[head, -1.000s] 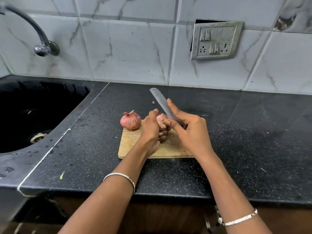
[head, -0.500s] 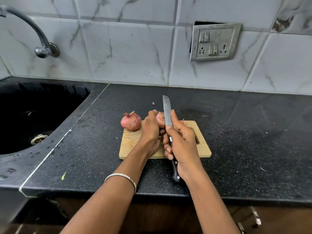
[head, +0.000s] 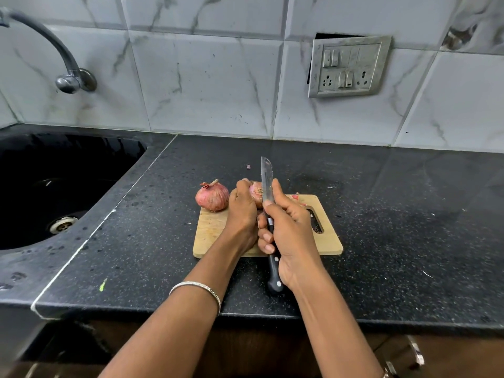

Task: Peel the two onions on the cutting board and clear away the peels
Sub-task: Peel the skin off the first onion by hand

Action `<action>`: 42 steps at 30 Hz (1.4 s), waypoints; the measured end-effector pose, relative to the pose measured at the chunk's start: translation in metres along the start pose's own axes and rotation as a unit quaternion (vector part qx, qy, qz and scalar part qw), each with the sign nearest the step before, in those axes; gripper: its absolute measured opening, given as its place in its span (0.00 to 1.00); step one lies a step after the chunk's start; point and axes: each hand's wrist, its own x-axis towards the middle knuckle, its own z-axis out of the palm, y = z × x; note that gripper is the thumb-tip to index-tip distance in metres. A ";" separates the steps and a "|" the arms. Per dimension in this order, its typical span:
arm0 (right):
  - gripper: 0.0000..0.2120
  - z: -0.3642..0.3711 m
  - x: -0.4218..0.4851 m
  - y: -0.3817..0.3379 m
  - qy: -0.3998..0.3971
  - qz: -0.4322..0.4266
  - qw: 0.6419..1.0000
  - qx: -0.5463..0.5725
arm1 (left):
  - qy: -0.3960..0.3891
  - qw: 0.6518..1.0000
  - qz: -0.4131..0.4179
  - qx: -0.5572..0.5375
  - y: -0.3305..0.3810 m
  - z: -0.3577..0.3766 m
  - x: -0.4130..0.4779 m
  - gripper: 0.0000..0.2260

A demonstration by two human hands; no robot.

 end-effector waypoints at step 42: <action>0.23 -0.009 0.002 -0.011 0.018 -0.041 0.999 0.011 | -0.044 0.999 -0.005 -0.019 -0.002 0.001 0.002 0.21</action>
